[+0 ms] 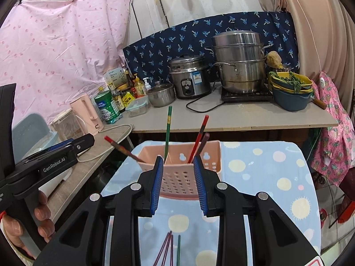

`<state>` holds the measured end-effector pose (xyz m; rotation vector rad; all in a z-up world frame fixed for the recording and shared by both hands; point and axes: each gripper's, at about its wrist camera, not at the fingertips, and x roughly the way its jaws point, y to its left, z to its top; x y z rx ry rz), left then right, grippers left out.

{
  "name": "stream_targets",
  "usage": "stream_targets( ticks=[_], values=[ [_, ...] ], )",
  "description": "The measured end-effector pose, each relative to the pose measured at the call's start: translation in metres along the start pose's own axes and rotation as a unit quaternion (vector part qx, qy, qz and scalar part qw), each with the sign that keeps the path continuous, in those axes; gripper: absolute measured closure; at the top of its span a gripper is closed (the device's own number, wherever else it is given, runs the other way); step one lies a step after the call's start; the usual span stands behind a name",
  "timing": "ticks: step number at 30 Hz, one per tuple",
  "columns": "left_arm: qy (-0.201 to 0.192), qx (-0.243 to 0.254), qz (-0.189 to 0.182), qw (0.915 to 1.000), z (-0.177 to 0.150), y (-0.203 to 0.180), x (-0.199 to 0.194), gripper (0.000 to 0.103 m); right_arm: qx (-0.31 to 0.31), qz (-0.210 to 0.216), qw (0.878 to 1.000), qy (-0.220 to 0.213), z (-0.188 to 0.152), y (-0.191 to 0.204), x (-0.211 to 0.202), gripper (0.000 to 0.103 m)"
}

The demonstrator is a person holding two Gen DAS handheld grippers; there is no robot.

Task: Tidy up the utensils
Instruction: 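Withdraw both open tools from the basket back to the remaining chopsticks, then lower the left tool onto a dark-red chopstick while the right tool grasps the green chopstick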

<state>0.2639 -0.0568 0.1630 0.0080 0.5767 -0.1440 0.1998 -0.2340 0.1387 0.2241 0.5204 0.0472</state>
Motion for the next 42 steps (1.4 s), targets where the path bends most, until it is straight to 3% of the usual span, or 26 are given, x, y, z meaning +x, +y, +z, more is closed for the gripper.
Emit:
stream_targets(
  ticks=[15,29,42],
  values=[
    [0.079,-0.003,0.0,0.9969,-0.09,0.014,0.0,0.054,-0.021,-0.024,0.997,0.068,-0.085,0.001,-0.012,0.075],
    [0.171,0.007,-0.004,0.9852,-0.187,0.02,0.005,0.054,-0.018,-0.038,0.985,0.169,-0.195,-0.009,-0.014,0.075],
    [0.214,0.011,-0.012,0.9766,-0.239,0.022,-0.006,0.054,-0.024,-0.035,0.974,0.221,-0.247,-0.002,-0.018,0.075]
  ],
)
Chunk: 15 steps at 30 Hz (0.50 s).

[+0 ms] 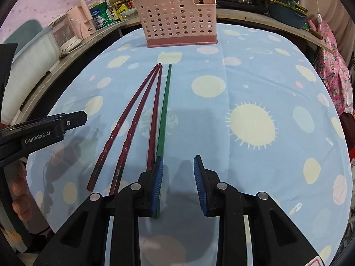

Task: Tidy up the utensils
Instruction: 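Lower the left tool onto a dark-red chopstick while the right tool grasps the green chopstick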

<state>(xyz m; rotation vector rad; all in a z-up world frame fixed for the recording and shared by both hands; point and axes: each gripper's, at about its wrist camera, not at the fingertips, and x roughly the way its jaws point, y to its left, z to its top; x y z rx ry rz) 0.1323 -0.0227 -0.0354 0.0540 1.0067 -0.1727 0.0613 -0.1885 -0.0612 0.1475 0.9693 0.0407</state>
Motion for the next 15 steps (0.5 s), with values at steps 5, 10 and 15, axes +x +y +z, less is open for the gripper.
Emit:
stream_targets(
  ticks=[5,10,15],
  values=[
    [0.006,0.002,-0.005,1.0,-0.007,-0.001,0.0,0.054,-0.002,0.003,1.0,0.005,-0.009,0.004,0.001,0.075],
    [0.01,0.009,-0.01,0.9999,-0.015,-0.005,-0.002,0.054,-0.006,0.006,1.0,0.006,-0.012,0.007,0.0,0.075],
    [0.015,0.016,-0.016,0.9996,-0.022,-0.009,-0.002,0.05,-0.012,0.005,1.0,0.01,-0.016,0.01,0.0,0.075]
  ],
)
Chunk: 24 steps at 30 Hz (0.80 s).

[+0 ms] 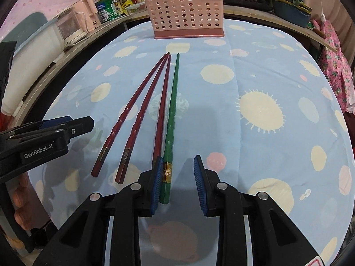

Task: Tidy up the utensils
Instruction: 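Lower the left tool onto a dark-red chopstick while the right tool grasps the green chopstick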

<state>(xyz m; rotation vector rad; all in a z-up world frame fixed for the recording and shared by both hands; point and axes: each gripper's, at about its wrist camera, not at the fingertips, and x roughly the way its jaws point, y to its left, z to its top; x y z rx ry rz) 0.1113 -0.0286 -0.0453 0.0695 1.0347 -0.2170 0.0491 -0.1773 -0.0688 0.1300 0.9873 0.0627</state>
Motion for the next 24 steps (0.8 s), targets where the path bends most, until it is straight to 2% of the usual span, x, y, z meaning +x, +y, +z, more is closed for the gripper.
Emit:
stream_targets(
  ticks=[8,15,24],
  values=[
    [0.009,0.016,-0.009,0.9998,-0.011,-0.009,0.002,0.048,0.003,-0.002,1.0,0.002,-0.002,0.0,0.001,0.077],
    [0.018,0.03,-0.016,0.9993,-0.018,-0.018,0.005,0.048,0.021,-0.008,1.0,0.001,-0.003,-0.008,0.0,0.092],
    [0.022,0.04,-0.013,0.9989,-0.021,-0.023,0.01,0.049,0.023,-0.009,1.0,0.001,-0.004,-0.008,0.0,0.094]
  ],
)
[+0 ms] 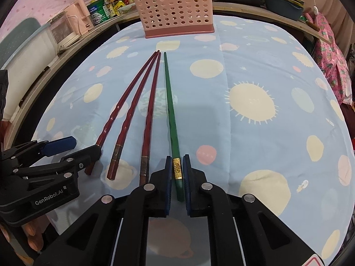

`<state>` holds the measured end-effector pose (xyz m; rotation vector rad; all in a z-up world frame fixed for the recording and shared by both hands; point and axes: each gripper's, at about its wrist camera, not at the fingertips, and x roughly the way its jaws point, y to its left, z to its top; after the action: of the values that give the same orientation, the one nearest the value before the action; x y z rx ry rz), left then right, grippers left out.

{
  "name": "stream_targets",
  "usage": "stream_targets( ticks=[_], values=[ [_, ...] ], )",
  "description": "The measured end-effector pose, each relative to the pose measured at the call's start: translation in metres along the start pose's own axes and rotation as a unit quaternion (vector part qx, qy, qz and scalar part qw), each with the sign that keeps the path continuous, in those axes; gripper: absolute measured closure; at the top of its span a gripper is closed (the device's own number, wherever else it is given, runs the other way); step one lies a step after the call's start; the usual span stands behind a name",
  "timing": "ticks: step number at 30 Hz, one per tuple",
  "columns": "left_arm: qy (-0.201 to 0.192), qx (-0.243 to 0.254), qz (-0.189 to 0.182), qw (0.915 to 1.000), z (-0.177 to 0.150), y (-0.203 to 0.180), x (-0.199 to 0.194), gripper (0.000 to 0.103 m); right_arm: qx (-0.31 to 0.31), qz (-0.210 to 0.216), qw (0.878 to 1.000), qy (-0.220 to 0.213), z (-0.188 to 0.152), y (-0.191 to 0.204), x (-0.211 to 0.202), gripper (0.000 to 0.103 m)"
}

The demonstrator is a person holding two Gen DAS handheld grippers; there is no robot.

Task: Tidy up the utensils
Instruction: 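Lower the left tool onto a dark-red chopstick while the right tool grasps the green chopstick, then close the left tool on the dark-red chopstick while the right tool holds the green chopstick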

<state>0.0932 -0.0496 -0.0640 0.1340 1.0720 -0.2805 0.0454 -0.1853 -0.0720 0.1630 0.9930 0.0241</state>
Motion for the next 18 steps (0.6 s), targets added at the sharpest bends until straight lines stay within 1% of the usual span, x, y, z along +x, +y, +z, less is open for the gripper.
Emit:
stream_targets(
  ticks=[2,5,7,9,12,13,18],
  values=[
    [-0.001,0.003,0.003,1.0,-0.0007,-0.0003,-0.0003,0.049,0.0,0.0,1.0,0.0,-0.0001,0.0003,-0.0001,0.094],
    [-0.003,0.008,0.004,1.0,-0.0008,-0.0014,-0.0009,0.059,0.0,0.0,1.0,0.0,-0.0002,-0.0002,0.0,0.094],
    [-0.004,0.009,0.001,1.0,-0.0007,-0.002,-0.0015,0.072,0.0,0.0,1.0,0.0,-0.0002,-0.0001,0.0001,0.094],
    [-0.003,0.009,-0.001,1.0,-0.0001,-0.0018,-0.0016,0.077,0.0,0.0,1.0,0.0,-0.0004,-0.0001,0.0001,0.094],
    [-0.001,0.007,-0.008,0.9999,0.0006,-0.0007,-0.0015,0.093,0.0,0.0,1.0,0.0,-0.0005,-0.0001,0.0001,0.094],
    [0.0,0.005,-0.011,0.9999,0.0007,-0.0002,-0.0015,0.095,0.001,0.0,1.0,0.0,-0.0004,-0.0002,0.0002,0.094],
    [0.003,0.003,-0.016,0.9999,0.001,0.0002,-0.0013,0.095,0.001,0.0,1.0,0.0,-0.0006,-0.0003,0.0002,0.094]
  ],
)
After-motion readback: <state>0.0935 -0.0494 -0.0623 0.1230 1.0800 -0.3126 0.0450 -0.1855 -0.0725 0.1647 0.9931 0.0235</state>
